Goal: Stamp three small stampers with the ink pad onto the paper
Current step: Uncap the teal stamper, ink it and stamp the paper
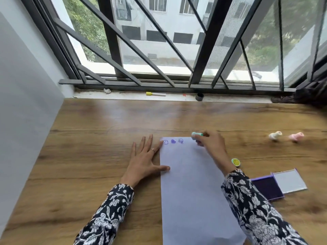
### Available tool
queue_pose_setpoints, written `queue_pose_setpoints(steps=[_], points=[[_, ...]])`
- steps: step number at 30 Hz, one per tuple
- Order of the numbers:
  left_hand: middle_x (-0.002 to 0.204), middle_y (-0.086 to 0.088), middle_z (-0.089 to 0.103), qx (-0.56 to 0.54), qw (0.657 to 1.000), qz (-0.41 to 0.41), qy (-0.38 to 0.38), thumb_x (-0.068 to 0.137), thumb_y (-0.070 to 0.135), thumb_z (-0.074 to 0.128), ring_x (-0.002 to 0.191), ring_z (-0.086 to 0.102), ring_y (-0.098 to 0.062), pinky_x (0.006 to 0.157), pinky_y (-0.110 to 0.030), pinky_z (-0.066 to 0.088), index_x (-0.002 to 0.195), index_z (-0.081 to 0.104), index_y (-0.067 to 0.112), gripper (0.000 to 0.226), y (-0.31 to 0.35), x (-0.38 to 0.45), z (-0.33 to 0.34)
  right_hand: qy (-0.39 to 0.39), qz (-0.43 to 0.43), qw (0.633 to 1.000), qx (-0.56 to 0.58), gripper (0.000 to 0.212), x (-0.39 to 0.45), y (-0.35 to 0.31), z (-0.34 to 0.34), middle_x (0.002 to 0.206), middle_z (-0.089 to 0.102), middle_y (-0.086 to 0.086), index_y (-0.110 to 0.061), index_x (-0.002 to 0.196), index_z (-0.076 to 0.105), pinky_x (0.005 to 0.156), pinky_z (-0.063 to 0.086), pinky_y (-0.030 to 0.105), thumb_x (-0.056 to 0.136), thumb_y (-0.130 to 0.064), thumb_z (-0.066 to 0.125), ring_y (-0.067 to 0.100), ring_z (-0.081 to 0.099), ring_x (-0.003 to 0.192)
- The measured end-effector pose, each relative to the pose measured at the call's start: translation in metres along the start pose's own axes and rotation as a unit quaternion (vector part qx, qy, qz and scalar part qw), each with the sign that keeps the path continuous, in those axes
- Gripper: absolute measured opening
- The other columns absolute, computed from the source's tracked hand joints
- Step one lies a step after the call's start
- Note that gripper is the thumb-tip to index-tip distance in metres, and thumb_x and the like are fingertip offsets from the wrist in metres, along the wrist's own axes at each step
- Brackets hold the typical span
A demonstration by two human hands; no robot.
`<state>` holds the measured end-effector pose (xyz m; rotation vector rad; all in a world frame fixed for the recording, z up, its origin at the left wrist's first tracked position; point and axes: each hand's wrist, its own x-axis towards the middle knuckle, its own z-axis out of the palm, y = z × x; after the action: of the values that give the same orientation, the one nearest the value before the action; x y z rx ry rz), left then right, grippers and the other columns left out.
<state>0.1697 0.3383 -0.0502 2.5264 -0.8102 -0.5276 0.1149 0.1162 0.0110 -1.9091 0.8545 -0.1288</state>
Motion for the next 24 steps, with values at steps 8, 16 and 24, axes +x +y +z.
queue_pose_setpoints(steps=[8, 16, 24], points=[[0.143, -0.004, 0.042, -0.11, 0.983, 0.029, 0.147, 0.077, 0.038, 0.069, 0.136, 0.031, -0.022, 0.11, -0.034, 0.023, 0.13, 0.048, 0.023, 0.059, 0.054, 0.0, 0.01, -0.007, 0.13, 0.959, 0.253, 0.01, -0.043, 0.074, -0.107, 0.08, 0.068, 0.01, -0.003, 0.087, 0.067, 0.054, 0.055, 0.014, 0.081, -0.01, 0.065, 0.01, 0.066, 0.065], [0.12, -0.009, 0.054, -0.068, 0.98, 0.187, 0.028, 0.089, 0.023, 0.056, 0.11, 0.05, -0.023, 0.085, -0.038, 0.046, 0.12, 0.055, 0.012, 0.033, 0.208, 0.028, 0.065, 0.001, 0.169, 0.92, 0.354, 0.007, -0.051, 0.111, -0.166, 0.078, 0.064, 0.01, -0.004, 0.082, 0.064, 0.055, 0.057, 0.017, 0.085, -0.006, 0.059, 0.017, 0.062, 0.073], [0.104, -0.014, 0.056, -0.059, 0.992, 0.11, 0.034, 0.085, 0.014, 0.057, 0.092, 0.057, -0.029, 0.077, -0.037, 0.047, 0.099, 0.059, 0.004, 0.017, 0.238, 0.047, 0.086, -0.036, 0.126, 0.927, 0.353, 0.013, -0.041, 0.13, -0.18, 0.083, 0.066, 0.012, 0.001, 0.095, 0.063, 0.06, 0.056, 0.016, 0.083, -0.001, 0.06, 0.017, 0.064, 0.075]])
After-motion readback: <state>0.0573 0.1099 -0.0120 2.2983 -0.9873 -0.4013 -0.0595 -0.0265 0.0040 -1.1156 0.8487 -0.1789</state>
